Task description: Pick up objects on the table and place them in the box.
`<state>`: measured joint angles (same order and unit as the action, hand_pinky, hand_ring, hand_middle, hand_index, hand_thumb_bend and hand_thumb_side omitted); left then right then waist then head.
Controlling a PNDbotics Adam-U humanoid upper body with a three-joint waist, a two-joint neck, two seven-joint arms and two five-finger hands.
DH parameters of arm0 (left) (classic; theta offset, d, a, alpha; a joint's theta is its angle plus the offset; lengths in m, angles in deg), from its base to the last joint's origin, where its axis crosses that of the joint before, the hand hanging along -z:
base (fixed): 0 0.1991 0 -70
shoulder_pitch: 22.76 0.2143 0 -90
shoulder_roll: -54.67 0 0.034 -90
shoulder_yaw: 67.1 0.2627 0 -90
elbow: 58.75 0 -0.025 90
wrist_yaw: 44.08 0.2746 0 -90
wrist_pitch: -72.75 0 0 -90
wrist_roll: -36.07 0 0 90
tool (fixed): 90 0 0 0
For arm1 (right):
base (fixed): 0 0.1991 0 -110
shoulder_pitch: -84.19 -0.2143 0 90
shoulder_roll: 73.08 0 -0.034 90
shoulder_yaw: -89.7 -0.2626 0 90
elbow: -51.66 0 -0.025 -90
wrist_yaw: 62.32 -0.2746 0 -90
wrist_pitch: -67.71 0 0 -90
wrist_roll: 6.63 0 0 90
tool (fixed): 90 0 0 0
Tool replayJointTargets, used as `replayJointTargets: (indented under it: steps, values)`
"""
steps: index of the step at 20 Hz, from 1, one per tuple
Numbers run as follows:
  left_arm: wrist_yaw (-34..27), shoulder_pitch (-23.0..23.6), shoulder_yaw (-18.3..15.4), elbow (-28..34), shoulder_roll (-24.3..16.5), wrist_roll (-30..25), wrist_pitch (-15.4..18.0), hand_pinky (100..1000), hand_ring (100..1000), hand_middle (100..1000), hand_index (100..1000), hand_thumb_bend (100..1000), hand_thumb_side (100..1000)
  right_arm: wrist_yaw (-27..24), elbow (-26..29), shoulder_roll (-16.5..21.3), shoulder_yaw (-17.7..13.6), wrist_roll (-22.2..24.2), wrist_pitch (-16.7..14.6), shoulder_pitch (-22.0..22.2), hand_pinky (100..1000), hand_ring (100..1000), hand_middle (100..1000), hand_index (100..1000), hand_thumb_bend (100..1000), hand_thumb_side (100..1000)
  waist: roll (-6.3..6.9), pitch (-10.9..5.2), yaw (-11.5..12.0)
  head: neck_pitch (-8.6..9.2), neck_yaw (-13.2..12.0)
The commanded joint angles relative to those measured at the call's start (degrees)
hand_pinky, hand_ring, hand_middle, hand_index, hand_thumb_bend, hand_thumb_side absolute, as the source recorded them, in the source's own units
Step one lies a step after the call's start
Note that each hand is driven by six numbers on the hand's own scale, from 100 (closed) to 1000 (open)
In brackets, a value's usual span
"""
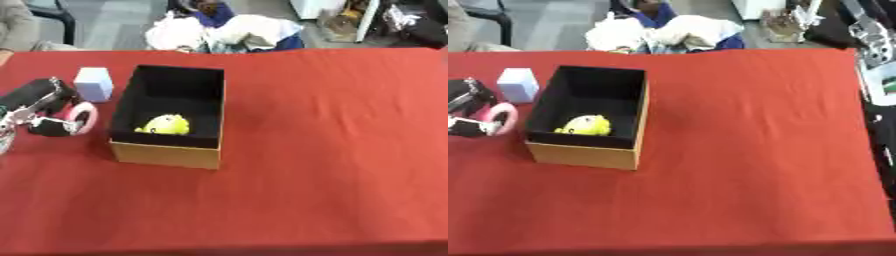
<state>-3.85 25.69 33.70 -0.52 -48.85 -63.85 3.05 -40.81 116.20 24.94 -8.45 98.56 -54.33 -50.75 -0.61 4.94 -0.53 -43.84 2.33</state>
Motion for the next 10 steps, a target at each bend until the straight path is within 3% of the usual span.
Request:
replayJointTargets:
  steps: [1,6,10]
  values:
    - [-3.7,-2.4,-1.2,4.5,-2.9,0.0,-1.5,406,211,174,347,100,135,-0.6,0.6,1.1,-0.7,-0.2,0.2,-0.9,774,742,734,852,100,641,0.2,-0.88,-0.2,-0.28,-0.2]
    - [-7.8,-5.5,-1.6,7.0,-2.5,1.1,-2.9,409,209,172,346,100,100,-0.8,0.6,0.7,-0.6,0.0,0.3,-1.0,774,741,734,848,100,644,0.2,-1.06,-0.7,-0.28,-0.5]
    - [-8.6,-8.3,-0.2,6.8,-0.2,0.1,-2.1,418,218,180,355,100,100,-0.9,0.7,0.2,-0.4,0.2,0.3,-1.3,774,741,734,847,100,651,0.15,-1.09,-1.0,-0.28,-1.0]
